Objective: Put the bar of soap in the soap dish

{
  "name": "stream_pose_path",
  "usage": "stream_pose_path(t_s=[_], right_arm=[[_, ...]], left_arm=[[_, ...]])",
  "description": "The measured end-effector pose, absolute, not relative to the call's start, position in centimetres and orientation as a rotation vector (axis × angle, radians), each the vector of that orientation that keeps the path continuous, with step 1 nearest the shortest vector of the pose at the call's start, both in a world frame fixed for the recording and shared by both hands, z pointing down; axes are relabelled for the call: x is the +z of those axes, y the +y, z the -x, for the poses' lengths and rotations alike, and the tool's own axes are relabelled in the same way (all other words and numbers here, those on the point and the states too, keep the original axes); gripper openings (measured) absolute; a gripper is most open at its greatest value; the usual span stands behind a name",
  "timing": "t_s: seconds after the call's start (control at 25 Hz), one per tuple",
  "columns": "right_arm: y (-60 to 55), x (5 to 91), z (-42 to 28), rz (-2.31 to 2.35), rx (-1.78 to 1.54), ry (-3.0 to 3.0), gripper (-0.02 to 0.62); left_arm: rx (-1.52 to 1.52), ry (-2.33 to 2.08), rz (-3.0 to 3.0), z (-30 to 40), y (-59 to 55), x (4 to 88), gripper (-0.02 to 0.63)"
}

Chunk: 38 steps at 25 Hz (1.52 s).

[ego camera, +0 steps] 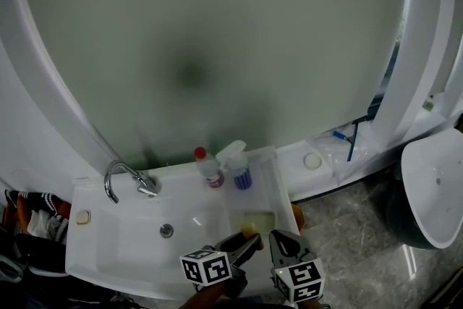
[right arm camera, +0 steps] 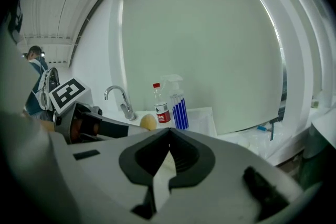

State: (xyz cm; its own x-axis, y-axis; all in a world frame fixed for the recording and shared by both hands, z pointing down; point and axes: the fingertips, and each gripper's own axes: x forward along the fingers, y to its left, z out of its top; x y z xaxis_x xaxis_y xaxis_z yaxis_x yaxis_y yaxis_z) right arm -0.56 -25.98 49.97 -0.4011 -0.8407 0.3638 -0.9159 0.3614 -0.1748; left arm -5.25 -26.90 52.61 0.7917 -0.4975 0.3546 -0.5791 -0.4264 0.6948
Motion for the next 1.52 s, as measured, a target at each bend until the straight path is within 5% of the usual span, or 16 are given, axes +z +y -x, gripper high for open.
stream_pose_path(t_s=[1.52], right_arm=[[-28.0,53.1,-1.4,-1.837,0.642,-2.143,0.011]], left_arm=[[1.490,-0.162,-2.744,2.6,-31.7,60.8,0.181]])
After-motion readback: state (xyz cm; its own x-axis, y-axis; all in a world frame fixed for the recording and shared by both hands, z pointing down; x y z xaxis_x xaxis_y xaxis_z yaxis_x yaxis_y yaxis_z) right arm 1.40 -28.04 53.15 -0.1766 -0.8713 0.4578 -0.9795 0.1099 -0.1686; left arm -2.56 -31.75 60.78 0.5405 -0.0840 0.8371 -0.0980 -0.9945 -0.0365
